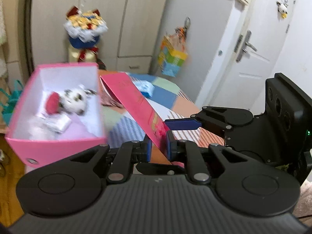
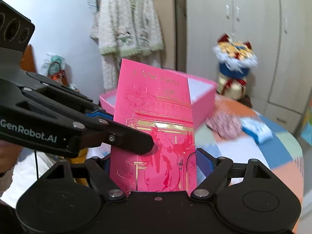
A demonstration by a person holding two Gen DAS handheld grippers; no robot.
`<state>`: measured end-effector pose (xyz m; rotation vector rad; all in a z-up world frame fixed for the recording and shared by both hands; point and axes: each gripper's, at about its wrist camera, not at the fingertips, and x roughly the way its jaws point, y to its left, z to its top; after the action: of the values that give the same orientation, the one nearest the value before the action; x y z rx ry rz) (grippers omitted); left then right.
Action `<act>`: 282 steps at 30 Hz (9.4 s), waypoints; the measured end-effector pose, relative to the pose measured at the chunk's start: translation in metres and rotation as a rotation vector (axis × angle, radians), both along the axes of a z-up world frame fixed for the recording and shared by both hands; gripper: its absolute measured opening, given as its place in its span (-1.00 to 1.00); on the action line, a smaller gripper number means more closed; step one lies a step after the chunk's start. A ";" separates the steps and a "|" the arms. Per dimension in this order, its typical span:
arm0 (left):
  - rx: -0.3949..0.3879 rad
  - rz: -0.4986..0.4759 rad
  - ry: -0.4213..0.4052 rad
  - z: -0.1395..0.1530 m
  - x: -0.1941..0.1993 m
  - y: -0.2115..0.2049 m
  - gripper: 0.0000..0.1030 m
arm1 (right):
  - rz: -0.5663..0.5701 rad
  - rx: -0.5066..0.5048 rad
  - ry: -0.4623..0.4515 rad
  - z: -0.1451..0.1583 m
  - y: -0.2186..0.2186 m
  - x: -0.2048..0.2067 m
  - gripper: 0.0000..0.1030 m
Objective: Organize soft objects
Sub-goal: 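Raise the red envelope with the left gripper and carry it toward the pink box, then lower the red envelope into the pink box and open the left gripper, then move the right tool to the pink floral cloth on the table, then grasp the pink floral cloth with the right gripper, then lift the floral cloth with the right gripper and carry it over the pink box, then open the right gripper to drop the floral cloth into the box, then move the left tool to the white wet-wipes pack on the table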
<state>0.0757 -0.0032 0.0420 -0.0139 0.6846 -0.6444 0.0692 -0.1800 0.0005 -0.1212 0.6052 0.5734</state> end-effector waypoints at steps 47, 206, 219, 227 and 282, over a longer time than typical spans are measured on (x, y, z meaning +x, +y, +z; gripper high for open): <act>-0.135 0.053 0.181 -0.056 0.226 0.060 -0.81 | -0.079 0.061 0.152 -0.025 0.080 0.194 0.60; 0.208 -0.021 -0.333 -0.009 0.028 0.003 -0.72 | 0.138 0.153 0.179 0.039 0.003 0.087 -0.74; 0.172 0.076 -0.323 -0.012 0.126 0.035 -0.72 | 0.115 0.159 0.138 0.041 0.047 0.181 -0.74; 0.156 0.092 -0.246 -0.030 0.173 0.054 -0.72 | 0.103 0.175 0.169 0.018 0.064 0.234 -0.74; -0.076 -0.132 -0.003 -0.003 0.103 -0.058 0.33 | -0.090 -0.101 -0.052 0.005 -0.116 0.086 0.71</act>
<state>0.1790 -0.0616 0.0390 -0.0377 0.6616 -0.7971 0.1552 -0.2958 0.0053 -0.2025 0.5861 0.4517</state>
